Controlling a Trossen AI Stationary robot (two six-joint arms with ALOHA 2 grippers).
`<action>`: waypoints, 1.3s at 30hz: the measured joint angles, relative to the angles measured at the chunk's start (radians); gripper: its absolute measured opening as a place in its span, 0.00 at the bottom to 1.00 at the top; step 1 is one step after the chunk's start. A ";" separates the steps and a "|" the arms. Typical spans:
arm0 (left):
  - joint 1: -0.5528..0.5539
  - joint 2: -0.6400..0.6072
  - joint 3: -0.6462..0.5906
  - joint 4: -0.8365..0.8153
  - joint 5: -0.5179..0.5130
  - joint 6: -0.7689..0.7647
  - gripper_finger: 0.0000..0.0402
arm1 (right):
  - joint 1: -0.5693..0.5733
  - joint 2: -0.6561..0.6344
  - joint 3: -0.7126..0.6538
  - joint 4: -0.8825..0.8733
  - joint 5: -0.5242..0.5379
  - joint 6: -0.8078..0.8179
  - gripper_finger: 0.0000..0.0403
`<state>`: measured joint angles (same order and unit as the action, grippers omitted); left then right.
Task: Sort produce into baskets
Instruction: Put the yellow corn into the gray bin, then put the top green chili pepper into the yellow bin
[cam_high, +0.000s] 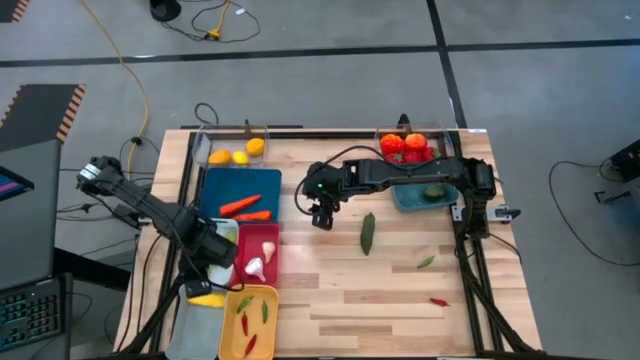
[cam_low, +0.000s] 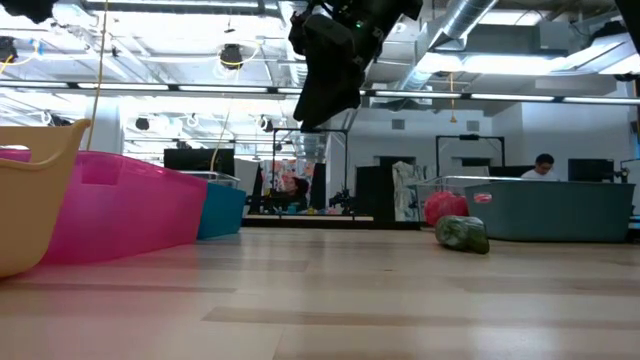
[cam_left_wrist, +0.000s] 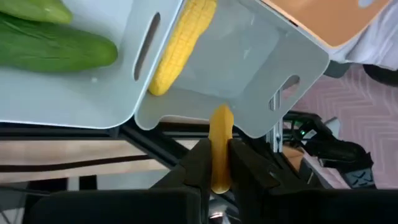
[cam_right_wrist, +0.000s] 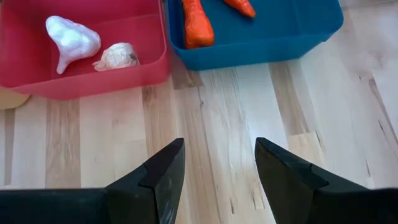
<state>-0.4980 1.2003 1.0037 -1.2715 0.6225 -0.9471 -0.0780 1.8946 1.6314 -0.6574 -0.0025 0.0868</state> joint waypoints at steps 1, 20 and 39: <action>-0.006 0.000 -0.009 0.016 0.001 -0.014 0.11 | 0.000 0.000 0.000 -0.001 0.000 0.000 0.55; -0.026 0.003 -0.045 0.132 -0.148 0.063 0.47 | 0.013 -0.031 0.000 -0.299 0.062 0.265 0.55; 0.183 0.003 -0.045 0.419 -0.566 0.666 0.48 | 0.098 -0.039 0.000 -0.661 0.218 0.809 0.55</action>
<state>-0.3146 1.2037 0.9588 -0.8529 0.0570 -0.2813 0.0199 1.8557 1.6314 -1.3179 0.2155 0.8956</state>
